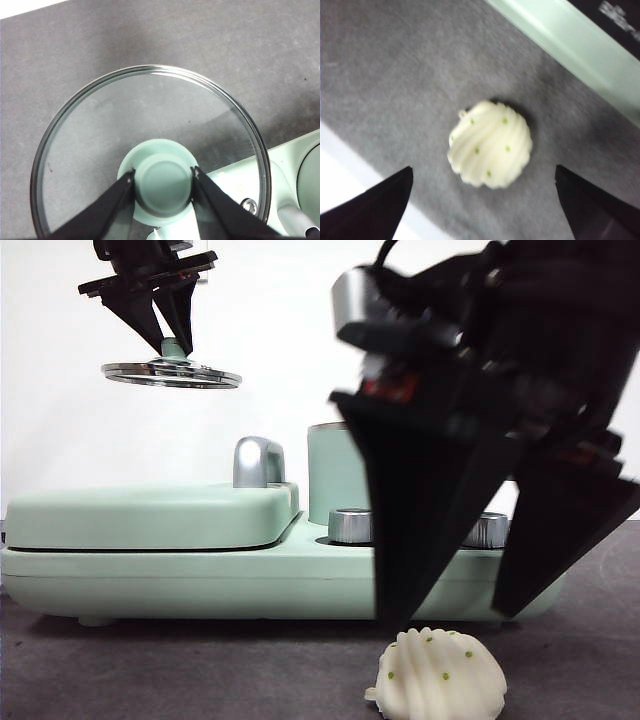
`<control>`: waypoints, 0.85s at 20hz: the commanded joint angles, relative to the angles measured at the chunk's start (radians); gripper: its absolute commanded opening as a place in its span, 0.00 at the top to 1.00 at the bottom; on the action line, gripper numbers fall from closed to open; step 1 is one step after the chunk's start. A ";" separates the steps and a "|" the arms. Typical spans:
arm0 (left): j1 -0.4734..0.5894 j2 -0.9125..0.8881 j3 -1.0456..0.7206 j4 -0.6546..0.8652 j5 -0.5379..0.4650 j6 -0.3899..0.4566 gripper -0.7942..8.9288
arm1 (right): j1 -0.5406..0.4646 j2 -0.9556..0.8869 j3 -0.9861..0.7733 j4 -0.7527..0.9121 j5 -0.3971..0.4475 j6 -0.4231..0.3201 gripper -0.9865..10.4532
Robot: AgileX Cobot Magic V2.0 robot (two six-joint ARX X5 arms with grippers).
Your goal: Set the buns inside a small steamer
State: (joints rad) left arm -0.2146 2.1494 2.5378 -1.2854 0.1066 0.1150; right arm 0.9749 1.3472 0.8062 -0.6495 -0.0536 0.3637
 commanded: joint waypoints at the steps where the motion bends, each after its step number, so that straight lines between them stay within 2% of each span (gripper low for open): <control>1: -0.004 0.000 0.043 0.022 0.003 -0.003 0.80 | 0.012 0.047 0.006 0.029 0.002 -0.005 0.52; 3: -0.002 0.000 0.043 0.022 0.003 -0.003 0.80 | 0.012 0.078 0.006 0.037 0.006 -0.008 0.53; 6: -0.002 0.000 0.043 0.023 0.003 -0.003 0.80 | 0.012 0.109 0.006 0.048 0.010 -0.024 0.72; 10: -0.002 0.000 0.043 0.024 0.003 -0.003 0.80 | 0.011 0.124 0.006 0.051 0.009 -0.024 0.73; 12: -0.002 0.000 0.043 0.024 0.003 -0.004 0.80 | 0.011 0.124 0.006 0.062 0.009 -0.024 0.81; 15: -0.002 0.000 0.043 0.023 0.003 -0.004 0.80 | 0.010 0.122 0.024 0.066 -0.008 -0.023 0.81; 17: -0.002 0.000 0.043 0.022 0.003 -0.004 0.80 | 0.009 0.121 0.095 -0.010 -0.010 -0.024 0.81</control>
State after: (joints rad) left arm -0.2142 2.1494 2.5378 -1.2839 0.1066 0.1150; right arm 0.9745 1.4551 0.8799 -0.6785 -0.0601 0.3470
